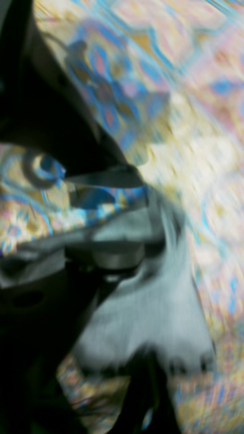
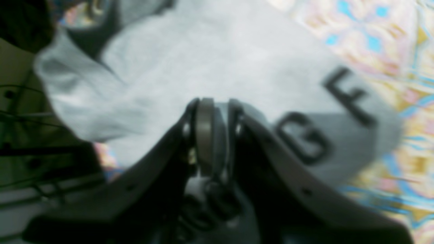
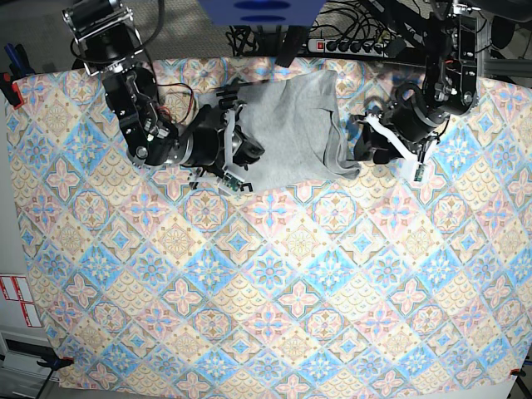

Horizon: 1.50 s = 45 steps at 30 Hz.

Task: Fold the T-shirt properly
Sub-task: 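Fold the left gripper's end over onto the stack, forming a square bundle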

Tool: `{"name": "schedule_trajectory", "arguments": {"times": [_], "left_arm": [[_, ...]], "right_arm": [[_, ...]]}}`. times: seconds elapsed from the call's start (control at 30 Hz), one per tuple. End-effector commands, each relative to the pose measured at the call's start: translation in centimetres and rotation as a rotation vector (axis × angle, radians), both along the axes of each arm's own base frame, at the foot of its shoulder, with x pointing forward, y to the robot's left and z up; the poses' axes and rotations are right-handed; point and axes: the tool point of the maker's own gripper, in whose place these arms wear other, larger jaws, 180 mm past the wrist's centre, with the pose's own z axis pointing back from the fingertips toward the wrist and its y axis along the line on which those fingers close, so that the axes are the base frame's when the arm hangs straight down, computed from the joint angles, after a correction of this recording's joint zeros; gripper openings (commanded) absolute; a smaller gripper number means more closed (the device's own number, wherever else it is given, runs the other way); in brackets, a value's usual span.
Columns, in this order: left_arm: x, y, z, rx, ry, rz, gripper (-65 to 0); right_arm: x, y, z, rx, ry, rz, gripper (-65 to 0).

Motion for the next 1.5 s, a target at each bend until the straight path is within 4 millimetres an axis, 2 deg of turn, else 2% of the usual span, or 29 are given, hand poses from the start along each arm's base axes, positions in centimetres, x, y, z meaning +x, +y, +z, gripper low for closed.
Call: {"name": "schedule_trajectory", "arguments": {"times": [0.0, 0.13, 0.27, 0.37, 0.47, 0.57, 0.7, 0.77, 0.83, 0.93, 1.0, 1.07, 1.13, 1.2, 1.33, 1.47], "left_arm": [[-0.5, -0.4, 0.2, 0.001, 0.000, -0.022, -48.3], [-2.2, -1.7, -0.3, -0.008, 0.032, -0.059, -65.0], [-3.7, -2.5, -0.9, -0.018, 0.064, -0.081, -65.0], [-4.2, -3.8, -0.8, -0.034, 0.069, -0.115, -65.0], [-4.8, -5.6, -0.9, -0.057, 0.078, -0.162, -65.0], [-5.8, -7.6, -1.2, -0.081, 0.099, -0.216, -65.0], [-6.3, -8.3, -1.9, -0.031, 0.101, -0.265, -65.0], [-6.6, -8.3, -3.2, 0.026, 0.118, -0.301, -65.0], [-6.9, -7.8, -4.8, 0.081, 0.143, -0.321, -65.0], [-6.6, -6.7, -6.6, 0.154, 0.168, -0.330, -65.0], [-6.2, -5.9, -7.4, 0.186, 0.179, -0.325, -65.0], [-5.5, -5.2, -7.9, 0.217, 0.180, -0.320, -65.0], [-4.4, -4.4, -8.3, 0.256, 0.173, -0.317, -65.0], [-3.5, -4.0, -8.5, 0.284, 0.163, -0.314, -65.0], [-0.9, -3.5, -8.3, 0.313, 0.112, -0.299, -65.0], [2.3, -4.0, -7.8, 0.326, 0.026, -0.278, -65.0]], "right_arm": [[2.5, 0.8, 2.8, 0.074, -0.081, -0.013, -58.1], [4.7, 0.8, 4.4, 0.076, -0.139, -0.013, -58.2], [6.6, 0.1, 4.1, 0.051, -0.136, -0.028, -58.3], [8.0, -1.0, 2.6, 0.020, -0.096, -0.055, -58.3], [8.8, -1.1, 1.1, 0.011, -0.044, -0.082, -58.3], [9.4, -2.5, -0.6, -0.063, -0.020, -0.095, -58.3], [8.9, -3.2, -3.0, -0.175, -0.010, -0.072, -58.3], [8.4, -3.5, -4.2, -0.239, -0.004, -0.054, -58.3], [8.1, -4.0, -5.2, -0.282, 0.007, -0.045, -58.3], [7.8, -4.2, -5.4, -0.303, 0.009, -0.034, -58.3], [6.4, -3.8, -6.3, -0.309, 0.030, -0.011, -58.3], [5.1, -4.1, -7.2, -0.320, 0.055, 0.000, -58.3], [4.2, -6.1, -7.8, -0.356, 0.066, 0.000, -58.3], [3.1, -7.0, -8.0, -0.371, 0.068, 0.006, -58.3], [1.2, -9.1, -7.8, -0.403, 0.050, 0.019, -58.3], [-1.0, -10.6, -7.4, -0.462, 0.050, 0.054, -58.3]]}}
